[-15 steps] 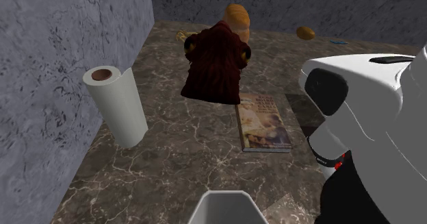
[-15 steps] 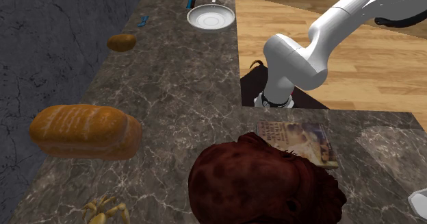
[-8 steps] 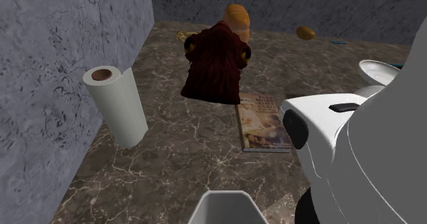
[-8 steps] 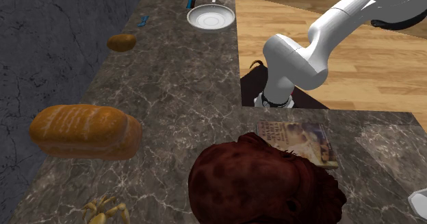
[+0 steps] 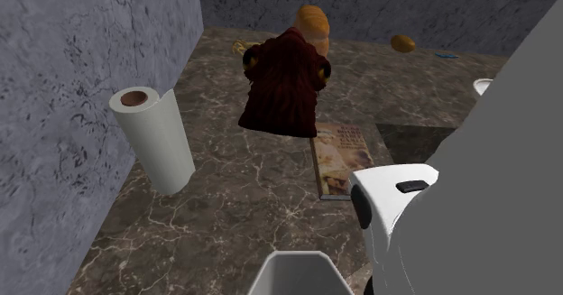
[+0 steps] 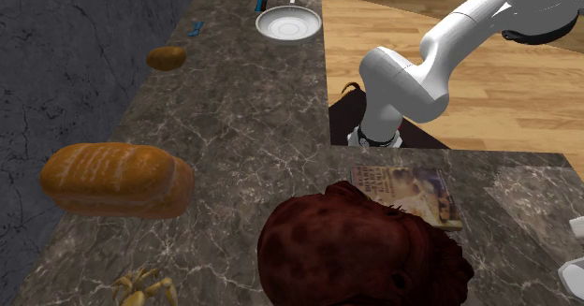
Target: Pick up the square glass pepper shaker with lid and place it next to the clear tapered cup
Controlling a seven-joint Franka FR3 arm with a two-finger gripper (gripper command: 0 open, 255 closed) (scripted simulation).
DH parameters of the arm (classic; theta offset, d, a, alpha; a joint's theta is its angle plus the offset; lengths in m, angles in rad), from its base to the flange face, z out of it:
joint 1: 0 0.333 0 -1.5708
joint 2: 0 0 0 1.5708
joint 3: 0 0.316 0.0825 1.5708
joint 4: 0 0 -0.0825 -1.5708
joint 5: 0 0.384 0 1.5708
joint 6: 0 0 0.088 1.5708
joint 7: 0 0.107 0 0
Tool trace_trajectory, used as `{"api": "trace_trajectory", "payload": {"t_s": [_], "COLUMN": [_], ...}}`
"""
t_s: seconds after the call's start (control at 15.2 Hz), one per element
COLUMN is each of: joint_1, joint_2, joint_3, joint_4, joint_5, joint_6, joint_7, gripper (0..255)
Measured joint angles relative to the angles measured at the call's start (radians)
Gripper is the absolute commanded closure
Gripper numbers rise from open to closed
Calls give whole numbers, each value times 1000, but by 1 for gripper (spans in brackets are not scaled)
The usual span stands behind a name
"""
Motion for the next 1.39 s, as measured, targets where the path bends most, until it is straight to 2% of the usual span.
{"api": "trace_trajectory", "payload": {"t_s": [0.59,0.66,1.06,1.39], "joint_1": [6,6,6,-26], "joint_2": [-16,-16,-16,31], "joint_3": [25,25,25,-24], "joint_4": [-38,-38,-39,53], "joint_5": [22,22,22,-30], "joint_6": [30,30,30,-31], "joint_7": [-13,-13,-13,1], "gripper": [255,0,0,0]}}
